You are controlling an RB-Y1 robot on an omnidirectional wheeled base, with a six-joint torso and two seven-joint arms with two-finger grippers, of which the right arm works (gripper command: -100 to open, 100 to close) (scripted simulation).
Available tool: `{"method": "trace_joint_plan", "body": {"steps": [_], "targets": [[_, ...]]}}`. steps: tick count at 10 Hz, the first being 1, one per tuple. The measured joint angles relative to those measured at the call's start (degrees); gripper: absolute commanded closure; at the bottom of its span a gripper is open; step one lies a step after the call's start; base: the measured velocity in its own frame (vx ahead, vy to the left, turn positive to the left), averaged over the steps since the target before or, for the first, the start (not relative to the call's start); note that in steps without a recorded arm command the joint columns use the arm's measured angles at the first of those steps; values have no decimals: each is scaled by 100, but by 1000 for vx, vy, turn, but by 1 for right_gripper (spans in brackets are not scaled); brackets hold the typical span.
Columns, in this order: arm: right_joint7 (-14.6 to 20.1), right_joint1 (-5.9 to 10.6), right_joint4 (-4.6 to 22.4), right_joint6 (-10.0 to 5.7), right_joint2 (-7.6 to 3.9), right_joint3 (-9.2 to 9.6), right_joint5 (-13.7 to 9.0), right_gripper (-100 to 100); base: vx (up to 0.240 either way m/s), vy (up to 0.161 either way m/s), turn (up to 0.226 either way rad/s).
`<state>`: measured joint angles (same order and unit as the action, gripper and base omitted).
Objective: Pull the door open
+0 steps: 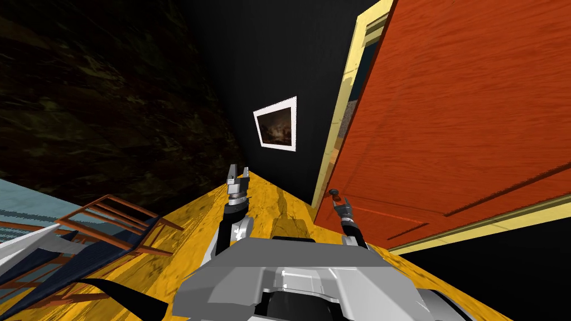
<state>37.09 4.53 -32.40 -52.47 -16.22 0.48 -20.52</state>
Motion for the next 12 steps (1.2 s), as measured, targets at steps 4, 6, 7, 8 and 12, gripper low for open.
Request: {"method": "trace_joint_plan", "body": {"steps": [4, 6, 7, 8, 12], "targets": [[577, 31, -79, 62, 80, 87, -226, -100, -66, -13, 29], [850, 47, -103, 96, 105, 123, -317, -100, -64, -13, 49], [1009, 35, -163, 130, 133, 152, -393, -100, -66, -18, 15], [1134, 36, -187, 152, 147, 165, -431, -100, -58, -16, 24], [1711, 69, -258, 217, 214, 252, -651, -100, -57, -19, 33]]}}
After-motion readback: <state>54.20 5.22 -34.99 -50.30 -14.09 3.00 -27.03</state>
